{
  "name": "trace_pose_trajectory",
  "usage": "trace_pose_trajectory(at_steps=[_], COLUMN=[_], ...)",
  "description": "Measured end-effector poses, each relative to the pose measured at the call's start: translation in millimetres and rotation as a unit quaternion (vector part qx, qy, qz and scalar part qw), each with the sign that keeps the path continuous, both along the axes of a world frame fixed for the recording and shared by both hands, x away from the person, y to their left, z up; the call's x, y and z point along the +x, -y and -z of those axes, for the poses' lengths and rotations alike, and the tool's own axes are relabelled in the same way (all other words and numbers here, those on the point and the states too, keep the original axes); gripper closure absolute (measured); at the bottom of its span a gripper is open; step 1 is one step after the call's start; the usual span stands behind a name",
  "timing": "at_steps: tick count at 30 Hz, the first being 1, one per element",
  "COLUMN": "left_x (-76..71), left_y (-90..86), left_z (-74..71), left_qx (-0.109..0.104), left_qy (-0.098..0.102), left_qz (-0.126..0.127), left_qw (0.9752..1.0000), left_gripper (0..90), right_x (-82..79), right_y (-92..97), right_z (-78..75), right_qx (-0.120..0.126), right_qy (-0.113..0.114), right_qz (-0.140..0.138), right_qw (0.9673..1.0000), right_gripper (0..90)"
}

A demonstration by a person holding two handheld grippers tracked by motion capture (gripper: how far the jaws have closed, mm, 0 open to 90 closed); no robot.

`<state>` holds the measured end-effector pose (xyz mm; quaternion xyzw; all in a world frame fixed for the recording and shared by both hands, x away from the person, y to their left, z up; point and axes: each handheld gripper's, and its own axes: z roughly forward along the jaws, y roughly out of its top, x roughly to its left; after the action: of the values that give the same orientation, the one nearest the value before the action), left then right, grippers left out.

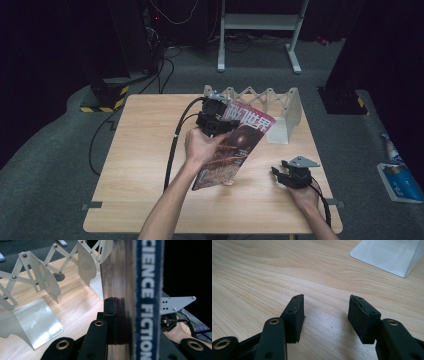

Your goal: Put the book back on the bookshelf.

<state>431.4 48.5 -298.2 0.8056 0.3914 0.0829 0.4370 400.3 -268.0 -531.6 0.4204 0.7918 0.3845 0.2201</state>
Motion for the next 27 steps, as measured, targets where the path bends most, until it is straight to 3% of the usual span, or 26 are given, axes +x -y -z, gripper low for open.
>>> trace_pose_trajectory(at_steps=[9, 27], left_x=[6.9, 22.3], left_y=[-4.9, -9.0], left_z=[-8.9, -18.8], left_qx=[0.002, 0.044], left_qy=[-0.02, -0.048], left_qz=[0.002, -0.004], left_qw=[0.9998, 0.9979], left_gripper=[83.3, 83.0], right_x=[-0.3, -0.3], right_y=[0.1, 0.7], right_z=[-0.1, -0.2], right_qx=[-0.001, 0.0], right_qy=[0.001, 0.001], right_qz=[-0.001, 0.0], right_qw=[1.0, 1.0], right_gripper=[46.5, 46.5])
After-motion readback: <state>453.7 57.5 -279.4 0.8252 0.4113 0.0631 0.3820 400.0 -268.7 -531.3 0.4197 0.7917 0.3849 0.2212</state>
